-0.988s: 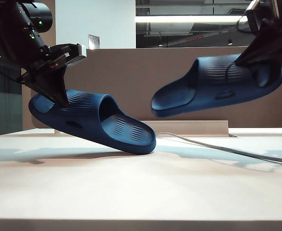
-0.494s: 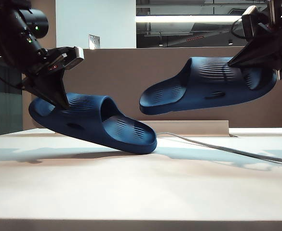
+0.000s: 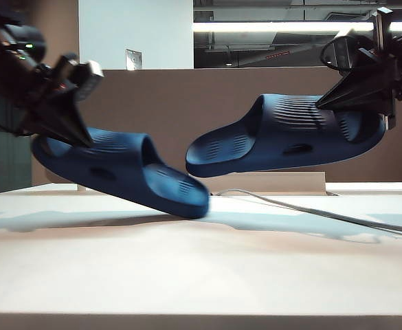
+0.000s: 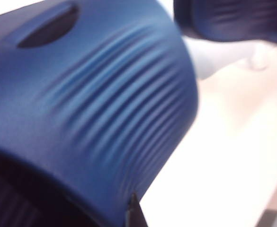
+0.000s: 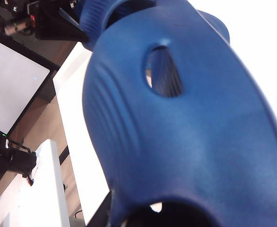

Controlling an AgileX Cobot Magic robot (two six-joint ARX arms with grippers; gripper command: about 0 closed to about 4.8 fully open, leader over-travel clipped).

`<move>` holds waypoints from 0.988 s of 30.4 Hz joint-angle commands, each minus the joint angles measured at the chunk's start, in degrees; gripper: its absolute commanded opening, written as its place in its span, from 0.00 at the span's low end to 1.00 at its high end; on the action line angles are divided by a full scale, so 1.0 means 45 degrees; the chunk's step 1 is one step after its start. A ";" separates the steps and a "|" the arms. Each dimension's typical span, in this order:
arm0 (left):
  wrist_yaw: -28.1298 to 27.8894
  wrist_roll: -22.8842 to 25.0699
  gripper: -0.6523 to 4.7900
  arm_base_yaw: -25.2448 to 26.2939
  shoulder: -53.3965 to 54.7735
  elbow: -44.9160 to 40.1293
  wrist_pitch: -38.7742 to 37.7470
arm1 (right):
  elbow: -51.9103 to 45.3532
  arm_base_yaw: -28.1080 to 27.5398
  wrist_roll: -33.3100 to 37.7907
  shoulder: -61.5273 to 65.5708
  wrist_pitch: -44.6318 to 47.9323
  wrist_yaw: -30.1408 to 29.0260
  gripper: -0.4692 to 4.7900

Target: Interlock the pair of blue slippers on the table with their fronts facing up.

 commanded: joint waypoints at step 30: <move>0.5134 0.0981 0.11 0.1049 0.1350 -0.0359 -0.1370 | 0.0073 0.0869 -0.0165 0.1549 0.0068 -0.0787 0.08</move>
